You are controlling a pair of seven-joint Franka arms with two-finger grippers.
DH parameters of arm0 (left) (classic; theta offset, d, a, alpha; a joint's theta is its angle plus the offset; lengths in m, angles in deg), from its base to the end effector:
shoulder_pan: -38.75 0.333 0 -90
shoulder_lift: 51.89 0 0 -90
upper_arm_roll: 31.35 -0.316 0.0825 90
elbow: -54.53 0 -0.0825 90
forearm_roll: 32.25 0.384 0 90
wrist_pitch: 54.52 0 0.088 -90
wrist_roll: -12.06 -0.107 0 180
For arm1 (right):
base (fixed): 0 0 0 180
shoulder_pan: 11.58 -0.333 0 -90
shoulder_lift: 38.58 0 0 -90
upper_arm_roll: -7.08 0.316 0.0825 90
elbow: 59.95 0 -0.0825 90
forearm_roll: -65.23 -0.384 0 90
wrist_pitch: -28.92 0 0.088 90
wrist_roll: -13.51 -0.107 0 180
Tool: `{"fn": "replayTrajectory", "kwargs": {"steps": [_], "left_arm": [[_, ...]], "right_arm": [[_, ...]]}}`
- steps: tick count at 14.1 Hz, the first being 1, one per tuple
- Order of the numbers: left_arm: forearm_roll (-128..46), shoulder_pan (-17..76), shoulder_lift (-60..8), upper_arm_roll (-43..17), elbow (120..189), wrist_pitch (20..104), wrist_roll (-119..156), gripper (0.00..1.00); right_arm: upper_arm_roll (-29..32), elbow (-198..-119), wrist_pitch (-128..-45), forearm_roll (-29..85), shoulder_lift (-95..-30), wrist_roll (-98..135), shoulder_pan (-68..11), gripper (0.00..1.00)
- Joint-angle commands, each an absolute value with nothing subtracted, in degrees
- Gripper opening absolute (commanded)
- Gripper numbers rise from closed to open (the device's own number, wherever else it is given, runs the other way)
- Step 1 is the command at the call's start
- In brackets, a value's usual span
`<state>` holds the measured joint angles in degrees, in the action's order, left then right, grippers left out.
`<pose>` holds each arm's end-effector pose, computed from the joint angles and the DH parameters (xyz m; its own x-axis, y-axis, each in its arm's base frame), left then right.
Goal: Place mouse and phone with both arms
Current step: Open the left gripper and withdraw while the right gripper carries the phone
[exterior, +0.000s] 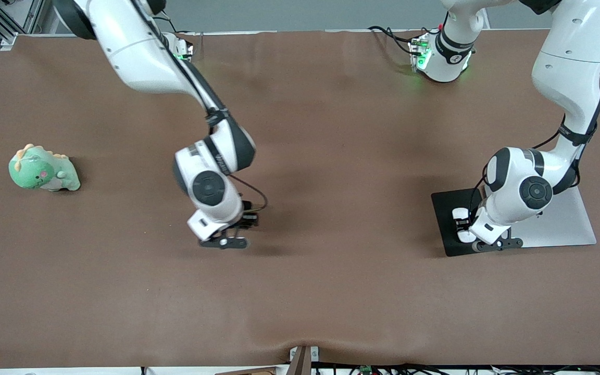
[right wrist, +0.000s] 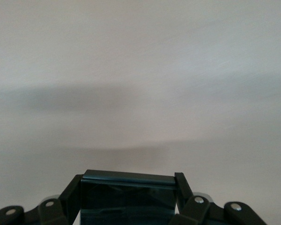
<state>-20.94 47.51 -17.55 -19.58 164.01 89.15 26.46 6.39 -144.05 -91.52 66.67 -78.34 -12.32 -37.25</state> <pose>0.6283 -0.0295 0.1862 0.9970 0.0759 0.0165 0.0759 -0.9971 0.0004 0.6451 0.3009 0.2657 0.9991 0.0000 -0.0414 0.0022 -0.9987 0.0518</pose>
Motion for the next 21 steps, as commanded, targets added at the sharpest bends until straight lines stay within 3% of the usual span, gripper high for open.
{"fn": "replayTrajectory", "kwargs": {"steps": [1,6,12,17,21], "left_arm": [[-19.68,47.81,-17.43,-19.22,163.08,89.27,25.77,1.0],[-19.77,47.71,-22.69,-17.47,161.15,83.13,25.95,1.0],[-20.12,47.89,-30.43,-15.18,149.65,62.94,25.77,1.0],[-20.65,47.89,-35.17,-13.95,139.36,46.05,25.51,1.0],[-22.66,47.89,-42.29,-13.86,139.26,41.12,22.62,1.0]], "right_arm": [[7.96,-152.05,-88.34,66.9,-71.28,1.42,-28.49,0.0],[8.05,-158.64,-88.68,62.52,-68.9,16.92,-16.35,0.0],[7.78,-161.9,-89.56,62.51,-68.98,32.3,-4.31,0.0],[7.43,-166.56,-96.14,66.01,-67.76,34.43,-0.51,0.0],[4.62,-168.32,-96.24,66.63,-67.58,33.73,-0.68,0.0]]}}
